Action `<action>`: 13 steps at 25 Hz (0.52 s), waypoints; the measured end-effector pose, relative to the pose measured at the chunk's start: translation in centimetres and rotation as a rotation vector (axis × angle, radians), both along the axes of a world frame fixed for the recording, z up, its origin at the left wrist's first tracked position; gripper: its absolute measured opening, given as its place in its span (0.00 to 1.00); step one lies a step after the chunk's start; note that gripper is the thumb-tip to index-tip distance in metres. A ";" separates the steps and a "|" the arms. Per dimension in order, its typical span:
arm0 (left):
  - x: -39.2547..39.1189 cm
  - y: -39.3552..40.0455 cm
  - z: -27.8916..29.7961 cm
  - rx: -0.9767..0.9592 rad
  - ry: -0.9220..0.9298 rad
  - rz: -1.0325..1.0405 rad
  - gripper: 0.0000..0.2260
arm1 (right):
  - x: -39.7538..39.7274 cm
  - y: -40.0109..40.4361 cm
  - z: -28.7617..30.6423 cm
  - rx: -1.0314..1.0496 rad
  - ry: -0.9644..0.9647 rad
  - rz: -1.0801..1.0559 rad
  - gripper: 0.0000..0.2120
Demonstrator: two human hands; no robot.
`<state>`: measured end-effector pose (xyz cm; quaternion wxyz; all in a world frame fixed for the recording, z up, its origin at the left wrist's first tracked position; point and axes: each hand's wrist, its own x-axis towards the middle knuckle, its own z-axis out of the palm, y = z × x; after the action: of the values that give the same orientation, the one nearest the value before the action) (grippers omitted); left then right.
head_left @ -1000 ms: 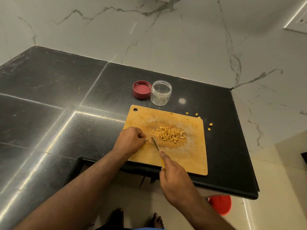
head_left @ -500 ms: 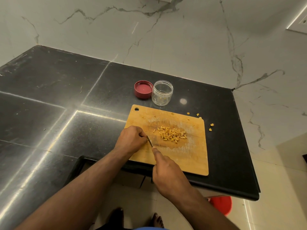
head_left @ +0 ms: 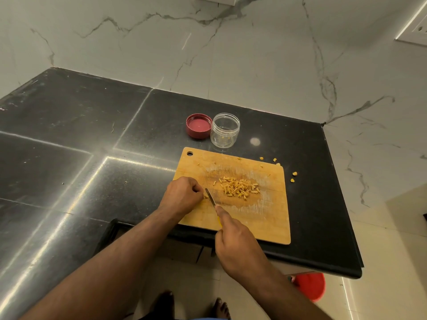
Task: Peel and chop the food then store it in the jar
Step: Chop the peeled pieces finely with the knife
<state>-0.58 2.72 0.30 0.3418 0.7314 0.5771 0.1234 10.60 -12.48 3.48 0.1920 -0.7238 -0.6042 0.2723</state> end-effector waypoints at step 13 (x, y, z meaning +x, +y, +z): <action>0.0 0.2 0.1 -0.016 -0.013 0.026 0.03 | -0.7 -0.3 -0.6 -0.086 0.040 0.008 0.26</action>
<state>-0.54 2.88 0.40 0.3496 0.7202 0.5854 0.1277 9.95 -12.82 2.84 0.1714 -0.7234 -0.5909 0.3132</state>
